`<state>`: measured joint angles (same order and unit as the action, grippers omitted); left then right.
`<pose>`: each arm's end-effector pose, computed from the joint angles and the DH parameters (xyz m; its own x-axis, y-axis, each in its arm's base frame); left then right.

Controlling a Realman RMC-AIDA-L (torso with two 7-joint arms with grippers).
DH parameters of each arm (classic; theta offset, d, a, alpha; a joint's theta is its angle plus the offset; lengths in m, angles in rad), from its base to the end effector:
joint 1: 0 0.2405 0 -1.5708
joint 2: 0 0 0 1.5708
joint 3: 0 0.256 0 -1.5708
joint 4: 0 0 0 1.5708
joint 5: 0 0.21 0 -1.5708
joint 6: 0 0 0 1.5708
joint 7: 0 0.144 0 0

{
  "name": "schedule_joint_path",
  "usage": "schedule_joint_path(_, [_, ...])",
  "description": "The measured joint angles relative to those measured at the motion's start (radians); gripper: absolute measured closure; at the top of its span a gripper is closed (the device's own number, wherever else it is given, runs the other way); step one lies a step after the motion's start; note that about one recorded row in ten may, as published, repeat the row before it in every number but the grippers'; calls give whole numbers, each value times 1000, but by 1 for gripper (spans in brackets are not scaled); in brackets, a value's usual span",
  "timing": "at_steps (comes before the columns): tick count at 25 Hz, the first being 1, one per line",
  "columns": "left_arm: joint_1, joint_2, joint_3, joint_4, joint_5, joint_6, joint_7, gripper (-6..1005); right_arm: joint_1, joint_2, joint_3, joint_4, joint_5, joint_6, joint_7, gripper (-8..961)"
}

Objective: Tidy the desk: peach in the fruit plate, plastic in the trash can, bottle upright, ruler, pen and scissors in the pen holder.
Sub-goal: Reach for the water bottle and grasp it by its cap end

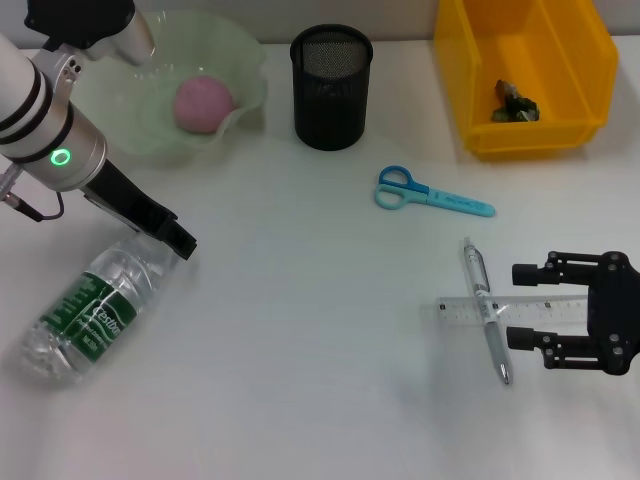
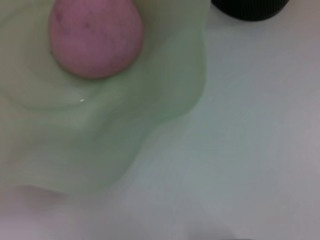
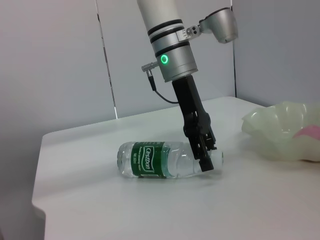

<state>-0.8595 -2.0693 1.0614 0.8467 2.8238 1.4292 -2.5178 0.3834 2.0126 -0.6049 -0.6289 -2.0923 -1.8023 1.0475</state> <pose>-0.2217 0.4013 -0.0020 0.5578 0.8035 -0.2077 0.6450 -0.5772 -0.5008 0.3096 0.2619 0.0252 0.8637 -0.1715 -0.4739 -0.2690 -0.9520 -0.1458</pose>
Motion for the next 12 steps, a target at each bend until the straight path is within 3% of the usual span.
schedule_joint_path(12, [1, 0, 5, 0, 0, 0, -1, 259, 0, 0, 2, 0, 0, 0, -1, 253])
